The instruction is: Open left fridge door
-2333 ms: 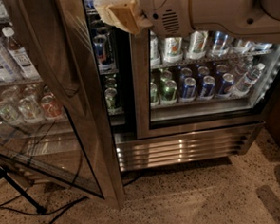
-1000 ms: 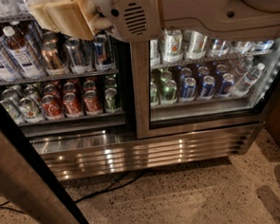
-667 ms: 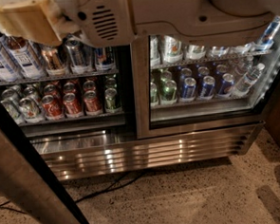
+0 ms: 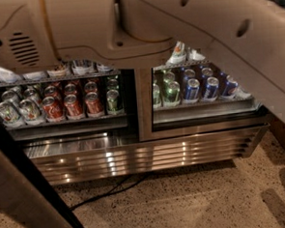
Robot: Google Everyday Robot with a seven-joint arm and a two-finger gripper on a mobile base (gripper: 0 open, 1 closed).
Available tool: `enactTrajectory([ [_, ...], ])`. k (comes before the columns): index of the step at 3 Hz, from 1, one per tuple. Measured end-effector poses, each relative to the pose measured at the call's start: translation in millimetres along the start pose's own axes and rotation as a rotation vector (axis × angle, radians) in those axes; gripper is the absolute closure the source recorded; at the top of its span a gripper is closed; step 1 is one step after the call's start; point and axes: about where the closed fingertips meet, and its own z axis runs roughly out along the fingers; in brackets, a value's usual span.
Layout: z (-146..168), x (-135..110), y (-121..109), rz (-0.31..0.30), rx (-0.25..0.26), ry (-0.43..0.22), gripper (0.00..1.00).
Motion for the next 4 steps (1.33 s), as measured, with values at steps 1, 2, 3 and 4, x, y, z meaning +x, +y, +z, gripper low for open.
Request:
enactTrajectory([
  [1,27,0,6,0.023,-0.083,-0.04,1.0],
  [2,54,-8,6,0.006,-0.157,-0.051,1.0],
  [3,77,-19,4,-0.023,-0.227,-0.058,1.0],
  [4,100,-34,3,-0.065,-0.288,-0.061,1.0],
])
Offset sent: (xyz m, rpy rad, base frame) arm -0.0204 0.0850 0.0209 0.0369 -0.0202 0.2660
